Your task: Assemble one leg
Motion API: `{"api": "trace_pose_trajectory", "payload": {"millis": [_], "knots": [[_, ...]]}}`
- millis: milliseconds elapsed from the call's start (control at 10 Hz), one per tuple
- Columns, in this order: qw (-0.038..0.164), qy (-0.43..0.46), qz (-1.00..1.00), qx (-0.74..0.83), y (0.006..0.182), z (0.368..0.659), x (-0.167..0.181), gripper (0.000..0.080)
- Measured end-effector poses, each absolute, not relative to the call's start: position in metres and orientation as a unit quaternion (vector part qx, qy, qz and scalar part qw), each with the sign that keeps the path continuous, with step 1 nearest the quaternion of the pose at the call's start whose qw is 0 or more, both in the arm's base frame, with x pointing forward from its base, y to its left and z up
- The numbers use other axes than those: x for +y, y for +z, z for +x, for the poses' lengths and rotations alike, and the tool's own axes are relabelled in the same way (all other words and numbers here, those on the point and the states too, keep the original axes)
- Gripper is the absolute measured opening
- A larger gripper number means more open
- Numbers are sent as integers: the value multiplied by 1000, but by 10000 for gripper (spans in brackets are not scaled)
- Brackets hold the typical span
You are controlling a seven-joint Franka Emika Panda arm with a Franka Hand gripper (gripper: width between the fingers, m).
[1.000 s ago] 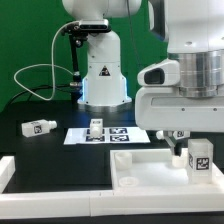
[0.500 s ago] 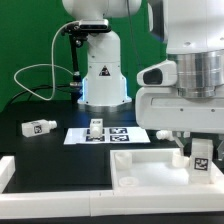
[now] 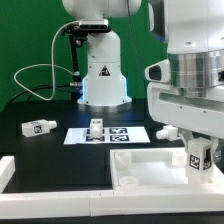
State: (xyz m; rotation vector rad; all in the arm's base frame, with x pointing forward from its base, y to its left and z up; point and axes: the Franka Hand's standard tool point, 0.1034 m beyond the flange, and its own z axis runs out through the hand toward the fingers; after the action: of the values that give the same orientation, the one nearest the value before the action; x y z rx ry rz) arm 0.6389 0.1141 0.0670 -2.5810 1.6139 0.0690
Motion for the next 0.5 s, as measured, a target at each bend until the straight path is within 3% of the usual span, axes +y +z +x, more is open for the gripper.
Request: {"api": "trace_pose_trajectory", "payload": {"millis": [200,500], "knots": [[70,43,-729,679,67,643,116,284],[73,51,-591,802,67,646,115,284]]}}
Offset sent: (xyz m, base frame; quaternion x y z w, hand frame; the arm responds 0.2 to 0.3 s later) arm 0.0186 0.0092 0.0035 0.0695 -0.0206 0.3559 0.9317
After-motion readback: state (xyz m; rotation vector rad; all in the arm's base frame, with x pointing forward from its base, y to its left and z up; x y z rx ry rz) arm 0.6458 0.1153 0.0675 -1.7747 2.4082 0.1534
